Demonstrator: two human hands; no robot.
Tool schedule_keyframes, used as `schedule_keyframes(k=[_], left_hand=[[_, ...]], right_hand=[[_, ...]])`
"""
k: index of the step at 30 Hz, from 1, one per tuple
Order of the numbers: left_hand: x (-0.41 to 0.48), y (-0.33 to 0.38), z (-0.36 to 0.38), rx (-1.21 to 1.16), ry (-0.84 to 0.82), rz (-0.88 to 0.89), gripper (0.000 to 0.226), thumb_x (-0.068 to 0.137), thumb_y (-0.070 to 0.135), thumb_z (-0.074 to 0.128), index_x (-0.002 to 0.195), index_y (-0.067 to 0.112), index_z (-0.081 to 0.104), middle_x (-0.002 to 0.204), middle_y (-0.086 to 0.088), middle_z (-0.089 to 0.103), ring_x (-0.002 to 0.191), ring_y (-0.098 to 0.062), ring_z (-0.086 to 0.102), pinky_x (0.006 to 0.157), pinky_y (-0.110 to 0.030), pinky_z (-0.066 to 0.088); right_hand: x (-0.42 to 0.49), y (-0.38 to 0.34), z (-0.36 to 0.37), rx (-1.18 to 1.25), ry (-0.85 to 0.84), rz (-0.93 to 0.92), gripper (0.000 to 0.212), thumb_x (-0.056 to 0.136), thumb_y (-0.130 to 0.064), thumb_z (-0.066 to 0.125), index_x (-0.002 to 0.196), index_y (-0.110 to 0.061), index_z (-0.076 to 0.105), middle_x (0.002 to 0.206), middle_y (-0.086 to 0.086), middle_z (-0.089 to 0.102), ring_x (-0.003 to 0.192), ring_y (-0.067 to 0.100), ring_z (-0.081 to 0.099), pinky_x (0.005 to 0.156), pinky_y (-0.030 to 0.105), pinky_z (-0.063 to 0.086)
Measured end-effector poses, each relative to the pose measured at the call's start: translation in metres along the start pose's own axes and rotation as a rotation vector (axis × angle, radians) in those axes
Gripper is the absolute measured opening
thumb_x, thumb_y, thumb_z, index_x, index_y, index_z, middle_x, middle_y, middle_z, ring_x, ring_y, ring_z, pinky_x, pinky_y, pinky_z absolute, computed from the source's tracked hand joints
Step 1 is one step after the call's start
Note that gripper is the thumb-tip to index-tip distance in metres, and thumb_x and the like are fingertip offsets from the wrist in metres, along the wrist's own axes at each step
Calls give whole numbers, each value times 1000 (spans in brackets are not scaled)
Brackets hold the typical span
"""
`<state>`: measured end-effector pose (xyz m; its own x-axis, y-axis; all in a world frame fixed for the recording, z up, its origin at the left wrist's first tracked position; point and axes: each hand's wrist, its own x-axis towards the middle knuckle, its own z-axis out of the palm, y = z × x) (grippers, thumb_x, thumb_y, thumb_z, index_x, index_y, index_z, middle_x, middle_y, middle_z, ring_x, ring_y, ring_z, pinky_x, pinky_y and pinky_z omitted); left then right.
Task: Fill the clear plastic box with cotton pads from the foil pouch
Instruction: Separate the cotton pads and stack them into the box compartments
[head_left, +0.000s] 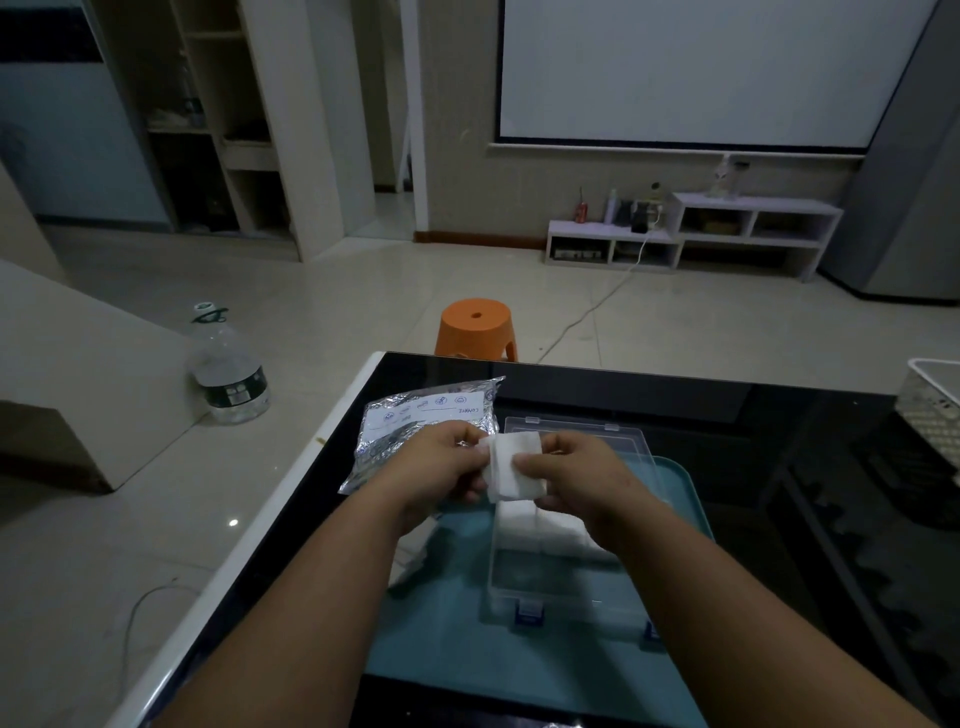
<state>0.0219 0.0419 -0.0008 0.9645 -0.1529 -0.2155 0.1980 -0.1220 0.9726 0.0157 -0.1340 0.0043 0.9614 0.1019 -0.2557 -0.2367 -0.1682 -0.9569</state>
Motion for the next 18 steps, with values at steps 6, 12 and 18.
schedule_keyframes(k=[6, 12, 18], left_hand=[[-2, 2, -4, 28, -2, 20, 11, 88, 6, 65, 98, 7, 62, 71, -7, 67, 65, -19, 62, 69, -36, 53], [-6, 4, -14, 208, 28, 48, 15, 83, 4, 70, 95, 12, 66, 82, -10, 71, 72, -20, 64, 70, -35, 55], [-11, -4, -46, 1107, 22, 120, 32, 81, 4, 60, 73, 34, 66, 90, 15, 67, 85, -6, 62, 65, -20, 44]], right_hand=[[0, -2, 0, 128, -14, 41, 39, 82, -8, 73, 114, -16, 53, 115, 15, 59, 96, 31, 67, 75, 37, 61], [-1, -4, 5, -106, 19, -26, 12, 84, -2, 67, 86, -14, 64, 94, 7, 64, 94, 27, 65, 84, 43, 59], [6, 0, 8, -86, 94, -17, 15, 82, 0, 69, 84, -14, 64, 95, 8, 65, 94, 28, 66, 82, 43, 59]])
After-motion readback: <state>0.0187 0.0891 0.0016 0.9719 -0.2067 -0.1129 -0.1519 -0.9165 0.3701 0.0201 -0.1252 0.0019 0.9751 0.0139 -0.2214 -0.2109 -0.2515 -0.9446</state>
